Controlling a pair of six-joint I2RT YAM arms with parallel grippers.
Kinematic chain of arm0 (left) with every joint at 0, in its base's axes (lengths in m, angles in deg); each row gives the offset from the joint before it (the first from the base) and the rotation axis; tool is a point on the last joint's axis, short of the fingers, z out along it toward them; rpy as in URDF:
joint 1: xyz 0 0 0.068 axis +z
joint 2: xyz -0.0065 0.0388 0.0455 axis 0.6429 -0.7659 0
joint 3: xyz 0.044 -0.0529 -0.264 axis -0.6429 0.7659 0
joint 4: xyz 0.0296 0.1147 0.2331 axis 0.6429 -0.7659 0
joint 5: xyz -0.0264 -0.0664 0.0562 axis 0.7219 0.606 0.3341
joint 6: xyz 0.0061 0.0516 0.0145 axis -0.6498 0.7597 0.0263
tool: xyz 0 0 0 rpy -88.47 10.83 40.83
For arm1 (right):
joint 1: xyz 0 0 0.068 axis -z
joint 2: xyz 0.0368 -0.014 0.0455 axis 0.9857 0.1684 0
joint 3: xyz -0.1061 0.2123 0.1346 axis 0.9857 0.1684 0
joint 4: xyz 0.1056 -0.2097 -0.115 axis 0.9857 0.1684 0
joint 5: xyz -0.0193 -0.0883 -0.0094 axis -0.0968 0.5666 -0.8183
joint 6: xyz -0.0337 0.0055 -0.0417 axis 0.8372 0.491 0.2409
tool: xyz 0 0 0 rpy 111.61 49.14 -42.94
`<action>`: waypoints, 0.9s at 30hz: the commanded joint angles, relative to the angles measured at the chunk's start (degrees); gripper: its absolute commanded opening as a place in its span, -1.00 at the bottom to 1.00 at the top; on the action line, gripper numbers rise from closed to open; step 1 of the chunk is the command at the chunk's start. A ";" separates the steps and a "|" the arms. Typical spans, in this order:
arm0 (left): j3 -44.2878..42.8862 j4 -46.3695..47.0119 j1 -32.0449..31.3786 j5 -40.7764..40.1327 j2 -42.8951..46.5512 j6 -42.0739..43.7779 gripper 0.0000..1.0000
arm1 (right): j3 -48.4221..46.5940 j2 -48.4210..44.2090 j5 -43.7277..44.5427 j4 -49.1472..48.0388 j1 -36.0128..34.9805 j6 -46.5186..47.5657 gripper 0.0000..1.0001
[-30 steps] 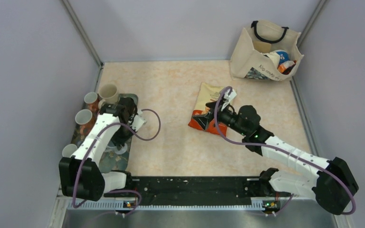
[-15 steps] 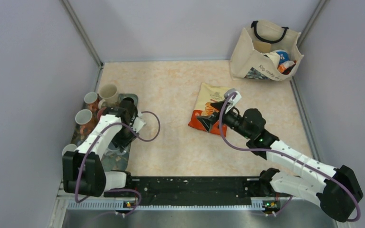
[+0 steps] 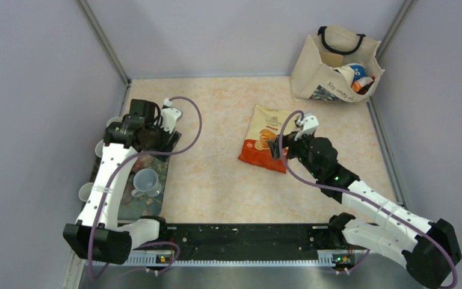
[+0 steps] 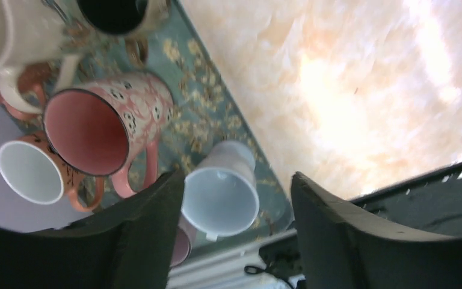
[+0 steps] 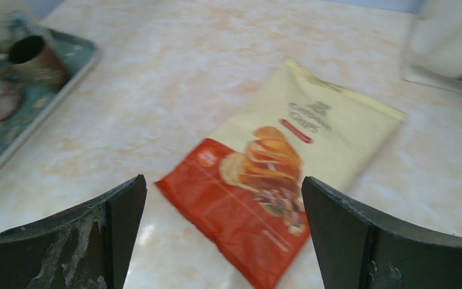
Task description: Turn the mug right side up
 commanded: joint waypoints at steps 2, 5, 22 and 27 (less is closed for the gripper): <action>4.79 18.75 -2.65 3.39 7.36 -3.20 0.61 | 2.66 -6.74 18.18 7.24 8.54 0.46 0.98; 11.55 30.66 -6.81 -1.00 11.95 -2.79 0.69 | 7.66 -11.21 18.35 6.25 14.95 0.67 0.98; 52.88 95.33 -13.22 -16.20 19.72 -11.37 0.98 | 27.63 -15.51 19.80 -18.42 20.10 11.04 0.98; 60.94 107.39 -13.23 -21.64 18.93 -12.19 0.98 | 30.35 -17.07 19.85 -21.25 20.11 11.83 0.98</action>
